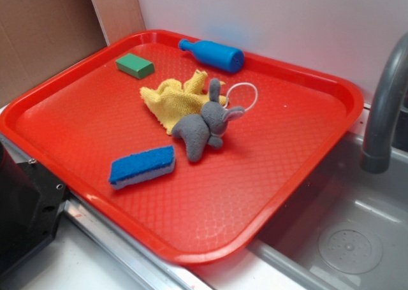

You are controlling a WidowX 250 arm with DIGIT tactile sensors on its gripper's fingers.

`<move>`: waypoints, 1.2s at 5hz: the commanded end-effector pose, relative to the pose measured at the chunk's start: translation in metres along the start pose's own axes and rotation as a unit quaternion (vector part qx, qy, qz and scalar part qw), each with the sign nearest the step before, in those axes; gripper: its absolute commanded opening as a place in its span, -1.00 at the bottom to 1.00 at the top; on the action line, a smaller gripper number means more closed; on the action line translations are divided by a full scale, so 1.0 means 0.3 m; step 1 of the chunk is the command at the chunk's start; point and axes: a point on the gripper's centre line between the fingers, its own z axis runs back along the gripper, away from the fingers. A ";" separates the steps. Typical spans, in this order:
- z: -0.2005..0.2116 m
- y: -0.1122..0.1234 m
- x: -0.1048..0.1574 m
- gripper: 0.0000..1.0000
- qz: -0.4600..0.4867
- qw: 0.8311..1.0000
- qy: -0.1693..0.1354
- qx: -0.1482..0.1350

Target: Grab the green block.

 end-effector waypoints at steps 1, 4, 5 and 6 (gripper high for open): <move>0.000 0.000 0.000 1.00 0.000 1.000 0.000 0.000; -0.081 0.093 0.105 1.00 0.212 0.976 -0.041 0.020; -0.129 0.158 0.167 1.00 0.329 0.940 -0.084 0.036; -0.195 0.249 0.246 1.00 0.443 0.889 -0.104 0.043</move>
